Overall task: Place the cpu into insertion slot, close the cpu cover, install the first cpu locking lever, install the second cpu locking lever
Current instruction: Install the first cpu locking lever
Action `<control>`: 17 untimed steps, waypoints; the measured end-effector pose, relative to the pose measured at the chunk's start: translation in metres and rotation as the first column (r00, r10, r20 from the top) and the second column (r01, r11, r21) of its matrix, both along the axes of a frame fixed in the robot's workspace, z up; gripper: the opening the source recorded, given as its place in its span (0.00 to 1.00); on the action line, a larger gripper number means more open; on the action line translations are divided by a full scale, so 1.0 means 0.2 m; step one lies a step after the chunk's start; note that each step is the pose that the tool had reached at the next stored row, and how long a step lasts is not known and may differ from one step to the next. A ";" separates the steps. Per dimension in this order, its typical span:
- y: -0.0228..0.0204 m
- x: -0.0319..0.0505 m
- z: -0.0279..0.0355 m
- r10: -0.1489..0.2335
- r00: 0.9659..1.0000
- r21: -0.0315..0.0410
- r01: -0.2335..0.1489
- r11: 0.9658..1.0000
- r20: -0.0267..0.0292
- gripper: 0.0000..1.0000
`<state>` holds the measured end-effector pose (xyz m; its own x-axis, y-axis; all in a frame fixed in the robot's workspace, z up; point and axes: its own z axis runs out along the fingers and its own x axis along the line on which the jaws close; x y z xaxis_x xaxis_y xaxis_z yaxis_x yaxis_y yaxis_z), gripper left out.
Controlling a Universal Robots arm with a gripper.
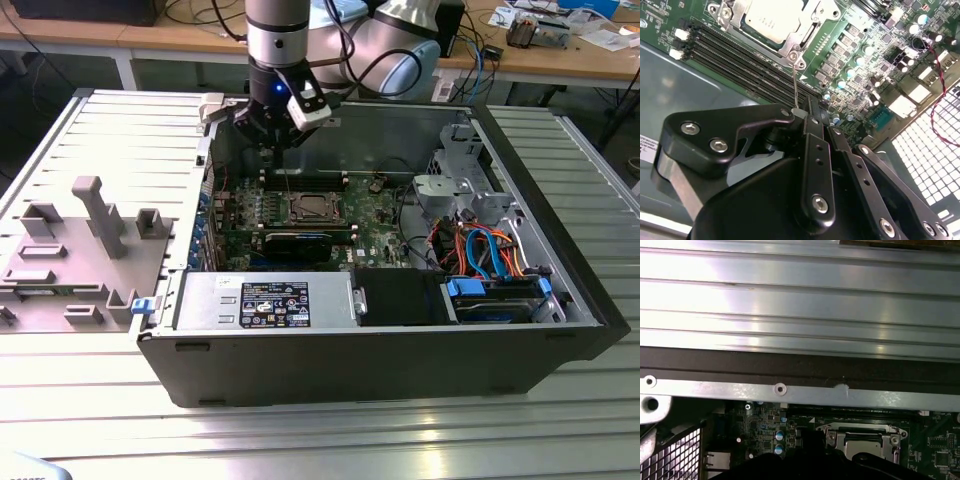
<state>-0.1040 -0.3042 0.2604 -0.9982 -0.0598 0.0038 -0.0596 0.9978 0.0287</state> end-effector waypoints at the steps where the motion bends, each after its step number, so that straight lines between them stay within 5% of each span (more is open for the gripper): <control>1: 0.000 0.003 0.000 0.000 1.000 0.000 0.000 1.000 0.000 0.11; 17: 0.000 0.038 0.000 0.000 1.000 0.000 0.000 1.000 0.000 0.11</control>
<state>-0.0964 -0.3042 0.2604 -0.9982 -0.0598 0.0039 -0.0596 0.9978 0.0286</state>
